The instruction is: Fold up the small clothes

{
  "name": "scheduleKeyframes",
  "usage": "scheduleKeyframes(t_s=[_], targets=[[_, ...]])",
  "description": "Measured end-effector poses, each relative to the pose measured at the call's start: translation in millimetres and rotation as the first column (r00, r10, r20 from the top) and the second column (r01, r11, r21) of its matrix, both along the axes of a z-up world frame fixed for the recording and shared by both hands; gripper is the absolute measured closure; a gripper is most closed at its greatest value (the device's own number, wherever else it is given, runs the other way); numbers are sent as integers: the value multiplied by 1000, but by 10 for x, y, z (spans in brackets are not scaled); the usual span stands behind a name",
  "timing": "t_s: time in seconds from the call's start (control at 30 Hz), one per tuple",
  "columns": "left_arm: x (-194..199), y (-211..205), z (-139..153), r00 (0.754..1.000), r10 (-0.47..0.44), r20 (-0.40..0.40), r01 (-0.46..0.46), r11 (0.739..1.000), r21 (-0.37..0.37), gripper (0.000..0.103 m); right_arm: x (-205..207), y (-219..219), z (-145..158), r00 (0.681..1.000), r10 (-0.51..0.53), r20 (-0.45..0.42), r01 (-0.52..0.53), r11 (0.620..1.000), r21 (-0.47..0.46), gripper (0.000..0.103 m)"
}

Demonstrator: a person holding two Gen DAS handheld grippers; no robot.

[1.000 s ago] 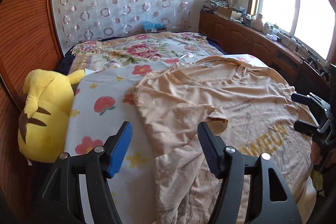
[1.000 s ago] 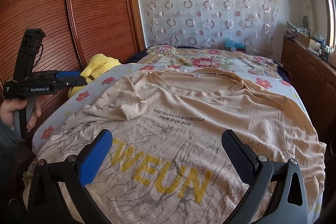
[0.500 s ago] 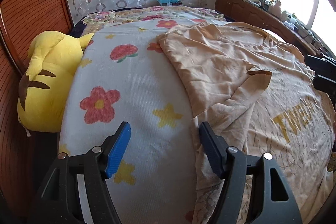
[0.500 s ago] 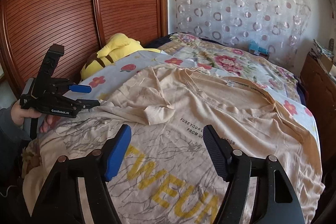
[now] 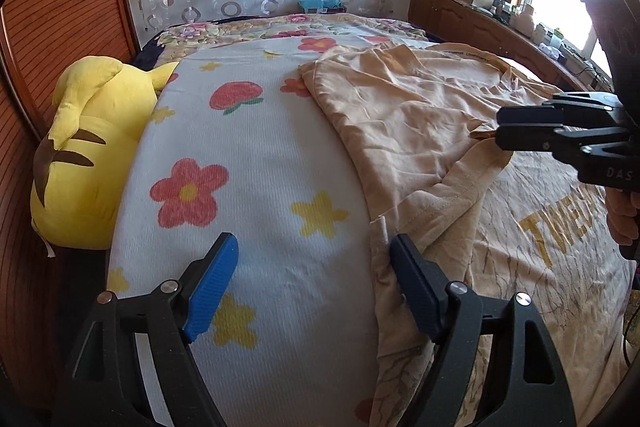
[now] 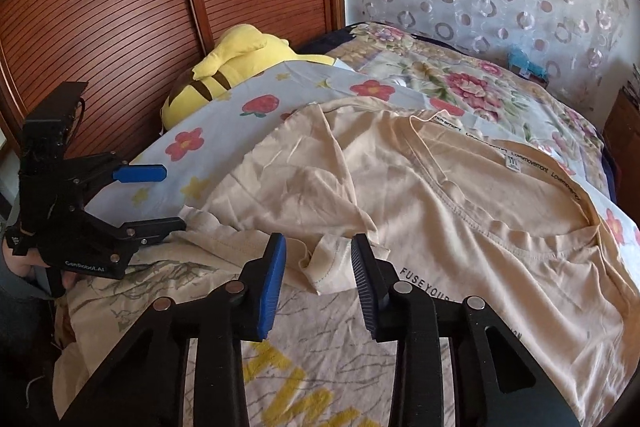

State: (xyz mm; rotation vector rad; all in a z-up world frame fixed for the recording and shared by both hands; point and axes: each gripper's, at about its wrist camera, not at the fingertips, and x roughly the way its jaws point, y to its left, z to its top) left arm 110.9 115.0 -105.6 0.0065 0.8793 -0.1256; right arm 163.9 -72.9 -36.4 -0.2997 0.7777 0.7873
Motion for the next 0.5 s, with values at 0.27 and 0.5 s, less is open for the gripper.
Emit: scheduleKeyframes(t_s=[0.27, 0.5], targets=[[-142, 34, 131, 999, -6, 34, 9, 996, -86, 24, 54, -154, -82, 999, -31, 6, 31, 999, -14, 99], [-205, -169, 253, 995, -67, 69, 78, 984, -163, 30, -137, -459, -86, 990, -137, 35, 136, 990, 31, 99]])
